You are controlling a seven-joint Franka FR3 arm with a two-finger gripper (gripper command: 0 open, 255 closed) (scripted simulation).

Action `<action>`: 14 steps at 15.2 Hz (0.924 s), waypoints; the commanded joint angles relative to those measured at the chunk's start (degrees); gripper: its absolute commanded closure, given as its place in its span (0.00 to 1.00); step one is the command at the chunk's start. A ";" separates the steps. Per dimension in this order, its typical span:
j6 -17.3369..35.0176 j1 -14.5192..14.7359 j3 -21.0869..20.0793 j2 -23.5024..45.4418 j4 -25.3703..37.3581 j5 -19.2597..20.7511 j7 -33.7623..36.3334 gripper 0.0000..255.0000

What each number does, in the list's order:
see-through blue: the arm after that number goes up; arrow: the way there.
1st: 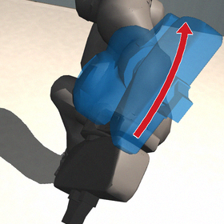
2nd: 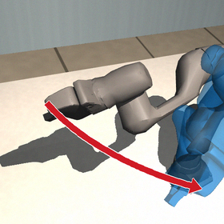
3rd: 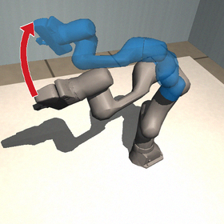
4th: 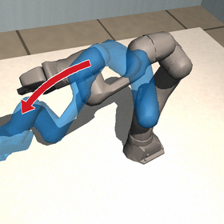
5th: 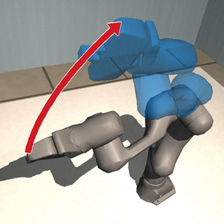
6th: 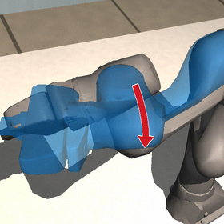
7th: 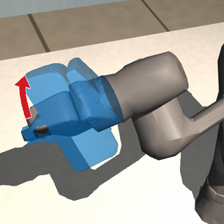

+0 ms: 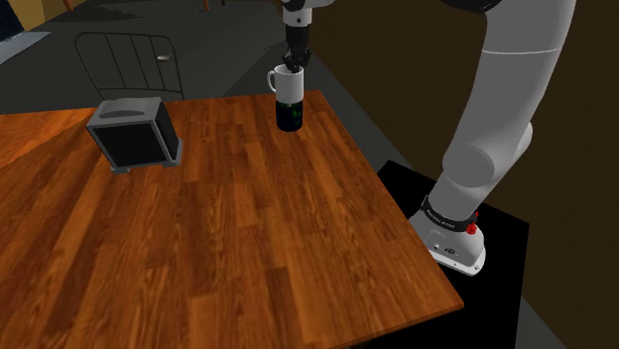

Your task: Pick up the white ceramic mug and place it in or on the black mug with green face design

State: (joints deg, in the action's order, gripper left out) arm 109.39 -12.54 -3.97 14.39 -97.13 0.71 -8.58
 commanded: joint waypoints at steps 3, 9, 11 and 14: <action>0.13 0.01 -0.01 -0.02 -0.10 0.00 0.02 1.00; 0.13 0.02 -0.01 -0.01 -0.09 0.00 0.03 0.00; 0.13 0.01 -0.01 -0.02 -0.10 0.00 0.02 0.00; -5.44 0.02 -0.03 -0.63 4.87 -0.06 -0.03 0.00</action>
State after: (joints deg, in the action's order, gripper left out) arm 106.02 -12.66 -3.92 13.74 -94.30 0.66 -8.80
